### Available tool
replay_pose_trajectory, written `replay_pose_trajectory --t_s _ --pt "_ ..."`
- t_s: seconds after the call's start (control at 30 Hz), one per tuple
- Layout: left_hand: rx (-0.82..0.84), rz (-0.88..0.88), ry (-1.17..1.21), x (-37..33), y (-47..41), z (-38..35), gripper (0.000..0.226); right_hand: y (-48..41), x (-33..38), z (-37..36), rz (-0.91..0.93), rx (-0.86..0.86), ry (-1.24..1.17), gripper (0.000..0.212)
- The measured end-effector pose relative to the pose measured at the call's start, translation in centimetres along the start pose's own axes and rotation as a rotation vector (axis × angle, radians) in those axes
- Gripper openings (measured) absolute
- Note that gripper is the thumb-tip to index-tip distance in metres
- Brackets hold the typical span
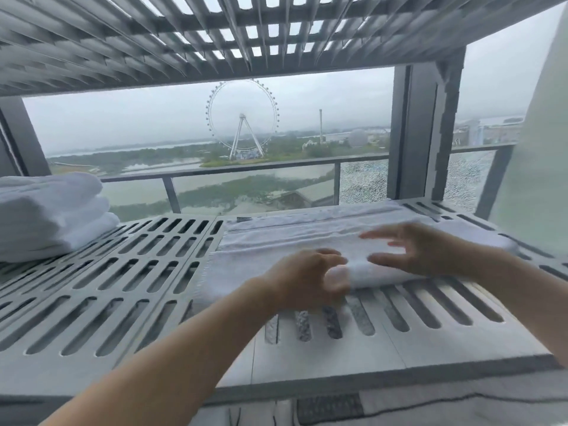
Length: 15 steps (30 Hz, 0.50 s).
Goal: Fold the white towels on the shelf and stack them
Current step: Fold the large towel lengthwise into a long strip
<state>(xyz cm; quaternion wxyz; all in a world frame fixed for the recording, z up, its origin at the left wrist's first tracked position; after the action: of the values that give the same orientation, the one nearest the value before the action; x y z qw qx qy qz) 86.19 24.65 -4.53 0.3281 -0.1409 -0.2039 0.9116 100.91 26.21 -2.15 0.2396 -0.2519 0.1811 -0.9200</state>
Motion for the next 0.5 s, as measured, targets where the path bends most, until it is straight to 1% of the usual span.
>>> replay_pose_trajectory --t_s 0.07,0.13,0.2,0.3,0.37,0.43,0.47,0.5 --pt "0.029 -0.025 -0.067 -1.7 0.0 -0.9 0.046 1.7 0.1 0.4 0.061 0.003 0.123 0.062" --pt "0.026 -0.019 -0.125 -2.2 -0.1 -1.0 0.054 2.9 -0.2 0.1 0.121 0.041 0.265 0.069" --pt "0.014 0.012 -0.184 -2.1 -0.3 -0.9 0.064 3.6 -0.6 -0.4 0.147 0.068 0.323 0.072" --pt "0.022 0.049 -0.274 -2.2 -0.4 -0.7 0.065 3.5 -1.0 -0.8 0.132 0.060 0.351 0.071" --pt "0.037 0.094 -0.301 -1.9 -0.4 -0.8 0.065 2.8 -1.3 -1.4 0.104 0.061 0.383 0.059" --pt "0.024 0.157 -0.299 -1.5 -0.4 -1.1 0.066 2.2 -1.5 -2.0 0.053 0.090 0.431 0.034" --pt "0.010 0.178 -0.319 -1.2 -0.4 -1.3 0.065 2.0 -1.8 -2.3 0.032 0.120 0.454 0.026" --pt "-0.004 0.195 -0.346 -0.9 -0.4 -1.4 0.063 1.9 -2.1 -2.5 0.020 0.145 0.462 0.024"
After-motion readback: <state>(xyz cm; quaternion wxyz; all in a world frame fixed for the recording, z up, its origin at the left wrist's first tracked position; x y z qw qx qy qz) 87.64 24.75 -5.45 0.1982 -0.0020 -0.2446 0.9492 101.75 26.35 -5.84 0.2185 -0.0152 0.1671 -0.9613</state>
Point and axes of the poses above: each hand's wrist, its own y-axis away from the middle knuckle, its own z-axis out of the back of the hand, x = y × z, the point moved 7 cm from there along -y, towards the middle knuckle, and after that the axes turned 14 degrees about -x, right-handed, at the moved point
